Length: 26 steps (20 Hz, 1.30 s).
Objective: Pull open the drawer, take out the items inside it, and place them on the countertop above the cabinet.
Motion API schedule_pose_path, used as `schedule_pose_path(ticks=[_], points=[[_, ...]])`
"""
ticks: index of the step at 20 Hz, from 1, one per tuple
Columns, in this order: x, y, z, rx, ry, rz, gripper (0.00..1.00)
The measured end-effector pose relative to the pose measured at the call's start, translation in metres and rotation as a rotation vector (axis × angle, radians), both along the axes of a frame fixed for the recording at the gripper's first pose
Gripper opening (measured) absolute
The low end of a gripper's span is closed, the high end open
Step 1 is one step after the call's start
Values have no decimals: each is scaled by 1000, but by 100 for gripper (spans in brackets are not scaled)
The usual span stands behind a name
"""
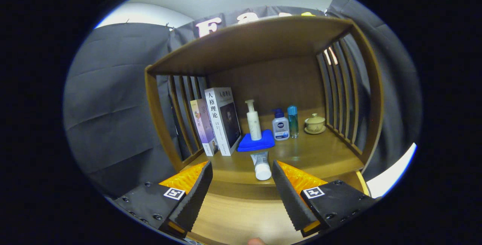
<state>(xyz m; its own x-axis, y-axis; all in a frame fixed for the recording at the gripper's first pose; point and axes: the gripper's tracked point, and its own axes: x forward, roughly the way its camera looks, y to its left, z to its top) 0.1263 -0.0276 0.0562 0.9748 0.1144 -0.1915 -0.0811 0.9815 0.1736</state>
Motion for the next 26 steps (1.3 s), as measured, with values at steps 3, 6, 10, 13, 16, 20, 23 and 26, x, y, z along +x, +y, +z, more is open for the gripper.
schedule_pose_path(ticks=[3, 6, 10, 13, 16, 20, 23, 26], points=[[-41, 6, -5, -33, -68, -13, 98], [-77, 16, -17, -68, -105, -5, 98], [-118, 31, -36, -97, -141, 6, 98], [-136, 35, -48, -143, -179, 2, 98], [-154, 37, -69, -149, -188, -2, 98], [-167, 38, -106, -166, -152, -2, 98], [-172, 38, -134, -198, -106, -4, 98], [-177, 38, -155, -202, -64, -9, 98]])
